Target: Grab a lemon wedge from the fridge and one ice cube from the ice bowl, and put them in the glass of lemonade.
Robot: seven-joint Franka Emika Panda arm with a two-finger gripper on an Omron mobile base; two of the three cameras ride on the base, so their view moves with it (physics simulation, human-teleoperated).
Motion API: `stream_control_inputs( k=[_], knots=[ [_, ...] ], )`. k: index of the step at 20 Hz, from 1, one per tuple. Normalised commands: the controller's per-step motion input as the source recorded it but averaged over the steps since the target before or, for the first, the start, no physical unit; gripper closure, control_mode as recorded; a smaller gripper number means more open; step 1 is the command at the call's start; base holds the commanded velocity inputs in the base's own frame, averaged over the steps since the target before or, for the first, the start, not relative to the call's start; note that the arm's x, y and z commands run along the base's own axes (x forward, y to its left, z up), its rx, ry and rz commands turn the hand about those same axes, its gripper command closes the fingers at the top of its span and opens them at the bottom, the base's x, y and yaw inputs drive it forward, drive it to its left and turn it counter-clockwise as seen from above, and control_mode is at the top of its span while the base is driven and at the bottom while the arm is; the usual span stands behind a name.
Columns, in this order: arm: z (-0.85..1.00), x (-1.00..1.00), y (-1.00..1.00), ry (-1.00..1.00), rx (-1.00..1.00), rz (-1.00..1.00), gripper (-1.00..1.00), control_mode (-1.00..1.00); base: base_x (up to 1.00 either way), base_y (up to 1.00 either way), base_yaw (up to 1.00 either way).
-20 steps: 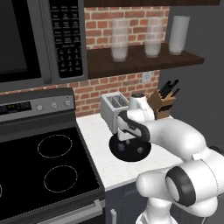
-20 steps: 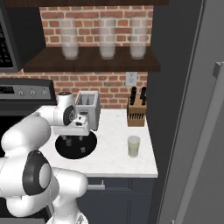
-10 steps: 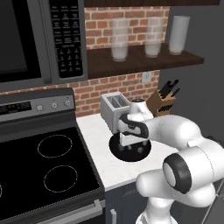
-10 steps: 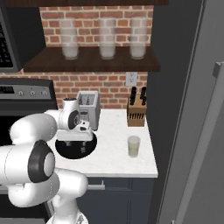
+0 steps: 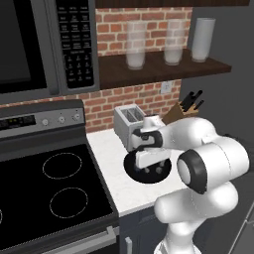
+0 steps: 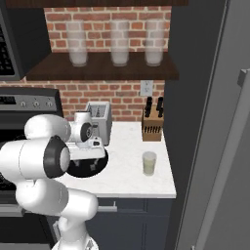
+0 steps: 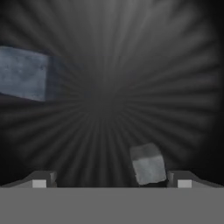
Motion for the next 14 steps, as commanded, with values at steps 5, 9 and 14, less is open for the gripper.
stream_control_inputs(
  k=[5,9,14],
  knots=[
    [-0.24,0.00,0.00,0.06,0.00,0.09,-1.00,-1.00,0.00,0.00,0.00],
    [-0.23,-0.04,0.00,0.00,0.00,0.03,-1.00,-1.00,0.00,0.00,0.00],
    [-0.29,0.00,0.00,0.00,0.00,0.02,-1.00,-1.00,0.00,0.00,0.00]
  ],
)
